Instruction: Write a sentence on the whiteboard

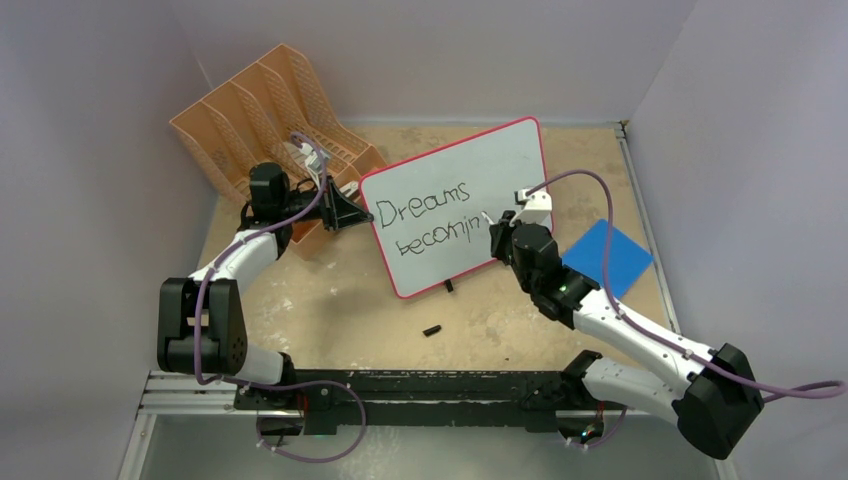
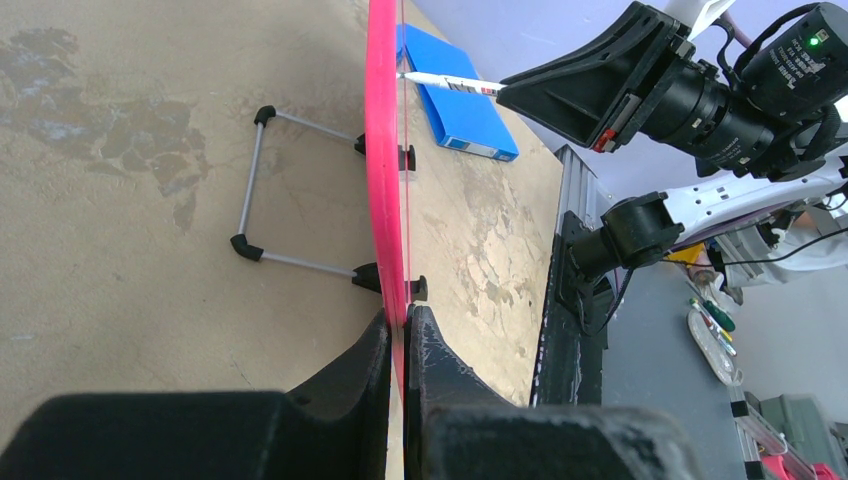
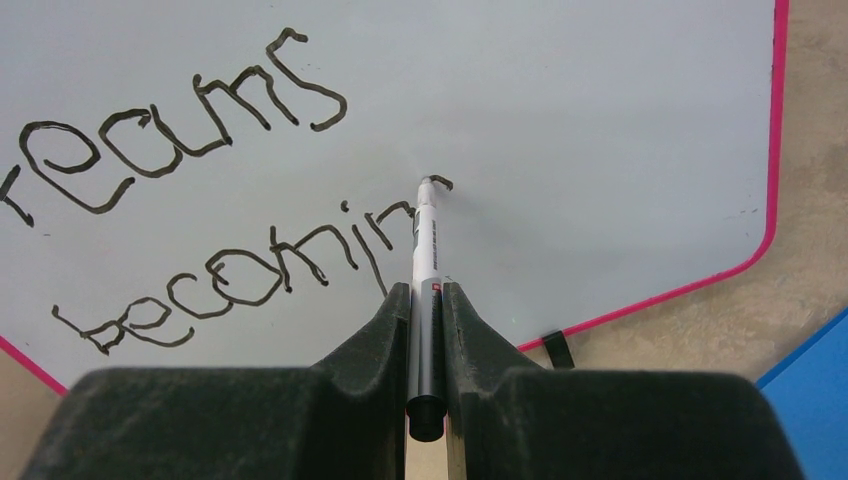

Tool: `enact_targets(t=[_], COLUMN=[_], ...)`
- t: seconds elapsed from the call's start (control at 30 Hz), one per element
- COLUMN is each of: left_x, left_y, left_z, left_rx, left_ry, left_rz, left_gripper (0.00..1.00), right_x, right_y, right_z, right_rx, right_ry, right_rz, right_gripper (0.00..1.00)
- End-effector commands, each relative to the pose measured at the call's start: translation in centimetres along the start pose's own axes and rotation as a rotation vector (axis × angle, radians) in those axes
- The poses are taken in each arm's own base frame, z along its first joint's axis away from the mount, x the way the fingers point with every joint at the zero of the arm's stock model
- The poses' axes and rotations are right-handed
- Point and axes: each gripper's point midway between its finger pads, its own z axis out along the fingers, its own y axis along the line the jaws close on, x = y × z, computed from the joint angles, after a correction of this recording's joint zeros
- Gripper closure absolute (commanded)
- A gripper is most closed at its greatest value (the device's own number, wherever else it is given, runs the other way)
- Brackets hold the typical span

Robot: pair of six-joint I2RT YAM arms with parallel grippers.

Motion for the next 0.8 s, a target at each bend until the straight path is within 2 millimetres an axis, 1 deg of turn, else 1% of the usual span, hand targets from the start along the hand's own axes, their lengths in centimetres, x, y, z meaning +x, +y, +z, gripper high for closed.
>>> enact_targets(t=[0.0,0.37,0.77], left_x=[-1.6,-1.6,-1.6], left_y=[-0.1,-0.2,-0.2], left_z=[-0.1,-0.1,-0.1], left_rx=[0.005,0.005,0.006], left_ry=[-0.023,-0.023,-0.023], left_rz=[0.093,0.093,0.094], left_gripper=[1.00,1.00,1.00], right_x=[-1.2,0.9,1.1], right_y=[1.4,0.5,-0.9], right_z=[0.0,-0.6,-0.5], right_rx=[-0.056,-0.031,0.044], right_ry=[-0.016,0.057,0.053], right_rz=[0.012,0.026,0.023], right_gripper=[1.00,1.00,1.00])
